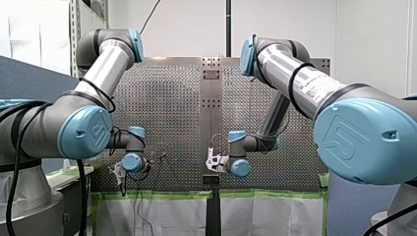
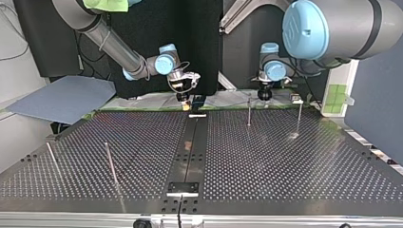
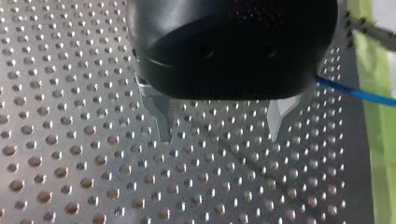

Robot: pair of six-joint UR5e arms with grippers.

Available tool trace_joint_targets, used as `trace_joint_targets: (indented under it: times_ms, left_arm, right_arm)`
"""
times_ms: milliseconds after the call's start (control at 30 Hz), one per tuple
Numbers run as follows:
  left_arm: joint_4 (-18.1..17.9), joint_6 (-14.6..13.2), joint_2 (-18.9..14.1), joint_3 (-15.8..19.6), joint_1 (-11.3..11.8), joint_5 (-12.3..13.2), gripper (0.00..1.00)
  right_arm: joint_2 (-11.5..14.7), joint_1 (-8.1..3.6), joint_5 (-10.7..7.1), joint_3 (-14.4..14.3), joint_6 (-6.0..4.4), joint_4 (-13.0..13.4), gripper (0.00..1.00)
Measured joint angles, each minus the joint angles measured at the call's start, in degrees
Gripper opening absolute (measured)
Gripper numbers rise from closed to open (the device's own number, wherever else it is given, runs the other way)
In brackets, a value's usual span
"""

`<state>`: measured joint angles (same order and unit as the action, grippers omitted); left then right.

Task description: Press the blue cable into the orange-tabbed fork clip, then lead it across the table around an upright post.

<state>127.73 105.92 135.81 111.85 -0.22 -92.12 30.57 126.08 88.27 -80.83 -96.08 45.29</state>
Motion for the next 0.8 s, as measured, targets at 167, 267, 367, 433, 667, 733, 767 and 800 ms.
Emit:
trace_joint_targets:
  times_ms: [167, 267, 367, 433, 667, 733, 767, 800]
  left_arm:
    - [-0.4, 0.4, -2.4, 2.2, 0.4, 2.8, 1.00]
    - [0.5, 0.5, -4.0, 3.4, 0.4, 4.5, 1.00]
    - [1.8, 0.2, -5.5, 4.7, 0.5, 6.0, 1.00]
    - [2.2, 0.1, -6.2, 5.6, 0.6, 7.0, 1.00]
    - [1.3, -1.4, -6.9, 8.9, 0.8, 10.1, 1.00]
    - [0.9, -2.2, -7.3, 9.8, 0.9, 10.5, 1.00]
    - [0.6, -2.3, -7.6, 10.3, 0.8, 10.6, 1.00]
    - [0.2, -2.3, -7.9, 10.7, 0.8, 10.7, 1.00]
  right_arm:
    - [0.0, -0.01, -0.07, 0.0, 0.00, 0.0, 0.00]
    - [0.0, -0.01, -0.09, 0.0, -0.02, 0.0, 0.00]
    - [0.0, -0.01, -0.10, 0.0, -0.02, 0.0, 0.00]
    - [0.0, -0.01, -0.14, 0.0, -0.01, -0.1, 0.00]
    - [0.0, 0.10, -0.19, 0.0, -0.03, -0.4, 0.00]
    - [0.0, 0.13, -0.19, 0.0, -0.06, -0.4, 0.00]
    - [0.0, 0.14, -0.19, 0.0, -0.07, -0.4, 0.00]
    - [0.0, 0.15, -0.19, 0.0, -0.07, -0.4, 0.00]
